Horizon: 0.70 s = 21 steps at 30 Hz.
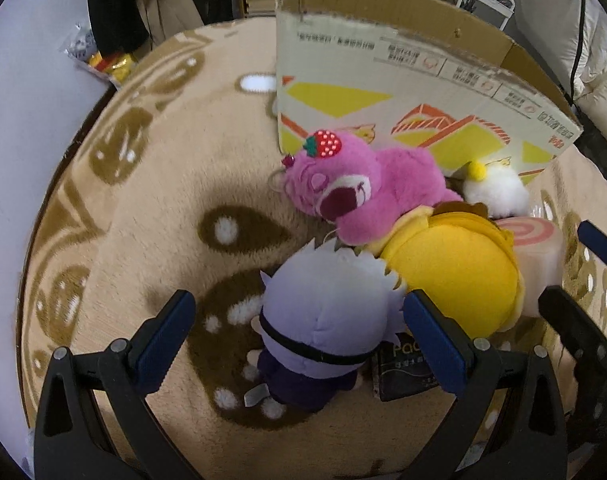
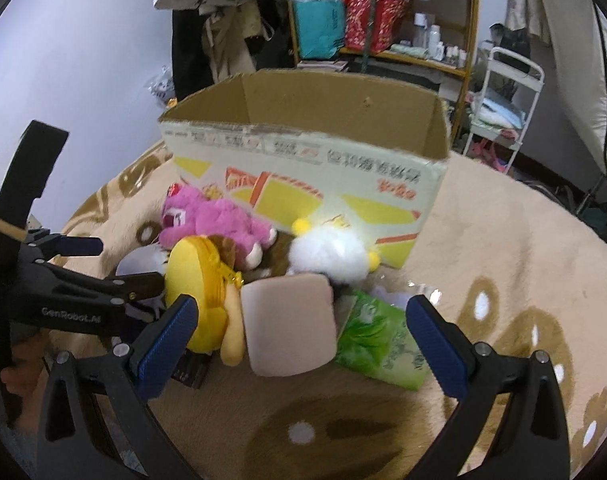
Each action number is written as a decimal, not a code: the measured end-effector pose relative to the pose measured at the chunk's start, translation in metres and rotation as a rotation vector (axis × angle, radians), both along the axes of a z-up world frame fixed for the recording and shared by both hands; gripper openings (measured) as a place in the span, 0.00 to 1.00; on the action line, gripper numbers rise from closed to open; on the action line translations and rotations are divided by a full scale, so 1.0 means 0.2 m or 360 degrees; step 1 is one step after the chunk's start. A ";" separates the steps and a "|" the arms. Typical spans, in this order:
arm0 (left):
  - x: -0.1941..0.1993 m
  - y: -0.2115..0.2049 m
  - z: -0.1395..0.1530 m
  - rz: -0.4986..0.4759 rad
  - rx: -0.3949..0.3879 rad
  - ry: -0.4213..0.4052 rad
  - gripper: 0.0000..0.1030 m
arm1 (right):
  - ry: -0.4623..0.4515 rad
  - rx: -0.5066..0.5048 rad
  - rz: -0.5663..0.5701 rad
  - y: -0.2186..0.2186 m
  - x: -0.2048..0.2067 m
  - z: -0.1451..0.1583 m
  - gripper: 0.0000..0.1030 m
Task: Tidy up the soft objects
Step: 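Lower the left tool onto the white-haired doll while the right tool approaches the pink cushion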
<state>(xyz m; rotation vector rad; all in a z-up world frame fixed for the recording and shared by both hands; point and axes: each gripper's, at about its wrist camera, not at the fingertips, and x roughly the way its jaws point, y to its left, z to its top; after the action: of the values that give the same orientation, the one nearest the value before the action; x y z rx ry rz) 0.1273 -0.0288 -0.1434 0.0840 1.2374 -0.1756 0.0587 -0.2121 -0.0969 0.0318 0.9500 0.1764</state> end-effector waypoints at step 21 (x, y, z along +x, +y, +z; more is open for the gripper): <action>0.08 0.07 -0.09 0.0106 -0.0197 0.0141 0.91 | 0.0117 0.0022 -0.0006 -0.01 0.05 -0.10 0.81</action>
<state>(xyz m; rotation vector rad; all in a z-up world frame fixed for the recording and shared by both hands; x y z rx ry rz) 0.1438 -0.0140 -0.1612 -0.0726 1.3128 -0.1994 0.0679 -0.2144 -0.1167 0.0531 1.0221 0.1792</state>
